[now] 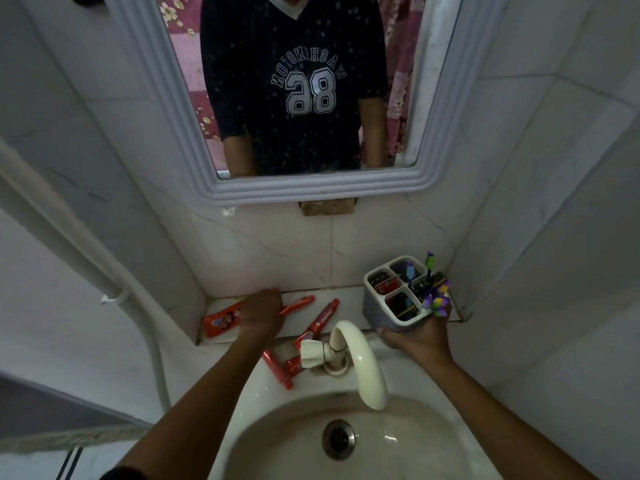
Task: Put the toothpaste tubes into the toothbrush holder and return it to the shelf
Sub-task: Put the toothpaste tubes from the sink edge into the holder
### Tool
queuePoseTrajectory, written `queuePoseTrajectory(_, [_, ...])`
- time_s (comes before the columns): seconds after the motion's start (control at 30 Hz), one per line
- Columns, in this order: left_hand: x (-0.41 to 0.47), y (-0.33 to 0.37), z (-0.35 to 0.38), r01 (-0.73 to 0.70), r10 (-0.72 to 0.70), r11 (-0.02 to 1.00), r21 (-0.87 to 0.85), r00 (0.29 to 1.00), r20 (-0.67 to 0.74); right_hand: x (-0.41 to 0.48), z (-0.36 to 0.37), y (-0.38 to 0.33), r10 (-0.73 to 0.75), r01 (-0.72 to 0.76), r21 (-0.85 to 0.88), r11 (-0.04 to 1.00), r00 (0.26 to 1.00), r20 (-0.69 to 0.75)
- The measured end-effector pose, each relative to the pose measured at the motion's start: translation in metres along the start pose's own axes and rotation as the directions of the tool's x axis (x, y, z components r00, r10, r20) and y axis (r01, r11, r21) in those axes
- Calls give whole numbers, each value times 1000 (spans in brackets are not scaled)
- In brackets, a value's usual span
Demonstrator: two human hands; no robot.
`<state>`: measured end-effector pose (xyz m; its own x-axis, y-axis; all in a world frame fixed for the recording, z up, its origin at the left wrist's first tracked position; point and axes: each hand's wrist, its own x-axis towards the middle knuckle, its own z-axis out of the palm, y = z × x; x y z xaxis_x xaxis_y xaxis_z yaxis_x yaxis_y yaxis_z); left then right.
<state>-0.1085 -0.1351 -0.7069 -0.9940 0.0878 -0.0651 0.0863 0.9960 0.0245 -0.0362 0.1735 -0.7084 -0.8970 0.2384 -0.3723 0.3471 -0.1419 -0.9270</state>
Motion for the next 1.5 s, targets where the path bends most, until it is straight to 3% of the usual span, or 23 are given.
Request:
queuePoseTrajectory(0.1, [-1, 7, -9, -90, 87, 992, 93, 995, 44, -1, -3, 2, -58, 50, -157, 986, 997, -50])
queuePoseTrajectory(0.17, [-6, 9, -24, -103, 102, 994, 24, 994, 46, -1, -2, 5, -115, 95, -272, 958, 992, -58])
queuePoseTrajectory(0.23, [-13, 13, -42, -128, 116, 982, -139, 989, -90, 5, 1, 7, -142, 120, -245, 962, 987, -75])
queuePoseTrajectory(0.33, [-23, 27, -79, -286, 170, 907, -308, 919, -355, 10, 4, 5, -65, 62, -59, 996, 996, -53])
queuePoseTrajectory(0.4, [-24, 44, -107, -385, 243, 862, -329, 884, -399, 16, 5, 7, -22, 22, -3, 1000, 1000, -10])
queuePoseTrajectory(0.47, [-20, 63, -127, -457, 323, 836, -304, 858, -399, 16, 5, 8, -111, 112, -66, 991, 994, 15])
queuePoseTrajectory(0.53, [-12, 82, -140, -511, 413, 831, -220, 831, -372, 19, 6, 12, -128, 123, -144, 982, 991, -26])
queuePoseTrajectory(0.63, [7, 111, -147, -522, 505, 852, -50, 842, -191, 18, 6, 20, -232, 192, -304, 933, 968, -100])
queuePoseTrajectory(0.8, [26, 144, -143, -575, 583, 800, 171, 812, 2, 22, 5, 21, -273, 228, -343, 911, 958, -89])
queuePoseTrajectory(0.87, [29, 149, -141, -612, 615, 774, 162, 788, 40, 22, 5, 23, -280, 228, -344, 911, 954, -107])
queuePoseTrajectory(1.03, [31, 148, -134, -599, 613, 784, -163, 789, 44, 23, 7, 24, -283, 266, -214, 940, 958, -54])
queuePoseTrajectory(1.1, [28, 138, -129, -566, 587, 783, -257, 810, 3, 18, 5, 21, -248, 231, -258, 938, 968, -38])
queuePoseTrajectory(1.17, [19, 118, -120, -515, 512, 768, -380, 851, -118, 23, -1, 20, -251, 262, -327, 908, 965, 78])
queuePoseTrajectory(1.23, [3, 86, -103, -420, 340, 764, -490, 907, -248, 22, 4, 15, -186, 201, -215, 956, 979, 89])
queuePoseTrajectory(1.3, [-17, 44, -82, -250, 115, 816, -522, 954, -278, 23, 9, 16, -164, 173, -182, 968, 984, 64])
queuePoseTrajectory(1.4, [-42, -19, -48, -17, -107, 897, -441, 961, -254, 30, 11, 26, -164, 148, -173, 974, 983, -83])
queuePoseTrajectory(1.5, [-46, -55, -26, 175, -186, 941, -289, 982, -10, 33, 10, 26, -129, 128, -25, 992, 989, -78])
